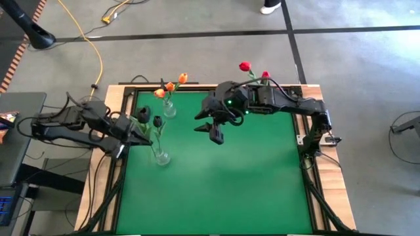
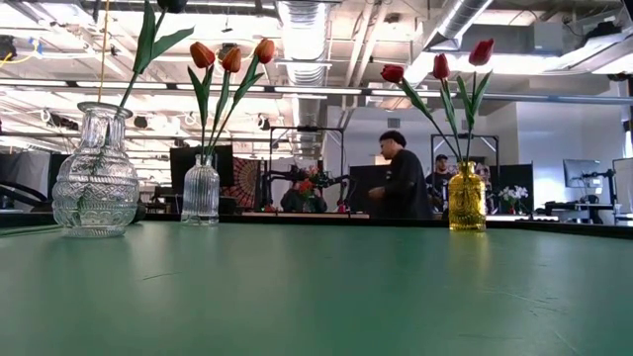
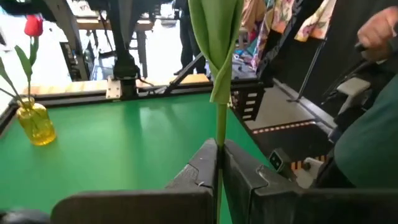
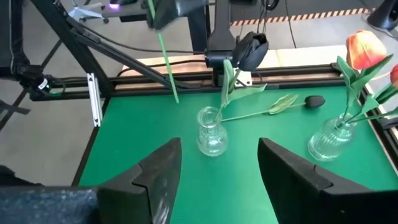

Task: Sort flowers into vase by color
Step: Put the right black flower into the bottom transparent vase

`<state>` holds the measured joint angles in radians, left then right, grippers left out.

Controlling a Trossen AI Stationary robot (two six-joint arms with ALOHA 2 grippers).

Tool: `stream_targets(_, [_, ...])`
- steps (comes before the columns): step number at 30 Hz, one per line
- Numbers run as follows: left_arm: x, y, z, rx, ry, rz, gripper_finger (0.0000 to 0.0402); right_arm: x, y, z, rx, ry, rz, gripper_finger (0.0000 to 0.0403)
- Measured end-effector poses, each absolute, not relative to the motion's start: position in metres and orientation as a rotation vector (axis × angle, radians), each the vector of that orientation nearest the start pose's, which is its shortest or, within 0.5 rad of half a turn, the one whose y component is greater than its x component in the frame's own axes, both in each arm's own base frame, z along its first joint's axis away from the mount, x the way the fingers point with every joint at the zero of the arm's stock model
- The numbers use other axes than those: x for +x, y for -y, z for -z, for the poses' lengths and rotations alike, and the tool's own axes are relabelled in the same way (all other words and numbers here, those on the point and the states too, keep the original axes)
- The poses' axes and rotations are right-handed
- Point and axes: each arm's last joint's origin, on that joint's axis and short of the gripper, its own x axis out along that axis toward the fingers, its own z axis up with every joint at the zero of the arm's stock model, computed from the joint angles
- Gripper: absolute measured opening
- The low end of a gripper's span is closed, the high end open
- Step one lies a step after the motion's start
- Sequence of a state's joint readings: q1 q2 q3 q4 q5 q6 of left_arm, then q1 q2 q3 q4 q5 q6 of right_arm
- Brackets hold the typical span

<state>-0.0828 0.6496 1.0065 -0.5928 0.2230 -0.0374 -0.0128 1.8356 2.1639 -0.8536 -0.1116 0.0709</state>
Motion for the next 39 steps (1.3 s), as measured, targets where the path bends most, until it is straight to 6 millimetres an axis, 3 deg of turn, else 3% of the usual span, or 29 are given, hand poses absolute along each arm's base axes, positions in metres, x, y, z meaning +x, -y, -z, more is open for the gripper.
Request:
stream_targets(6, [0.111, 0.016, -0.354, -0.061, -0.240, 0.300, 0.0000, 0.385, 0.002, -0.445, 0.110, -0.531, -0.075, 0.0238])
stream_targets(17, [0.080, 0.011, -0.329, -0.099, -0.114, 0.225, 0.0000, 0.385, 0.003, -0.445, 0.110, -0.530, -0.071, 0.0238])
stream_targets(26, [0.067, 0.007, -0.303, -0.117, -0.078, 0.137, 0.0000, 0.386, 0.009, -0.445, 0.114, -0.526, -0.055, 0.0238])
stream_targets(39, [0.050, 0.003, -0.293, -0.135, -0.069, 0.020, 0.0000, 0.386, 0.011, -0.445, 0.111, -0.527, -0.051, 0.0238])
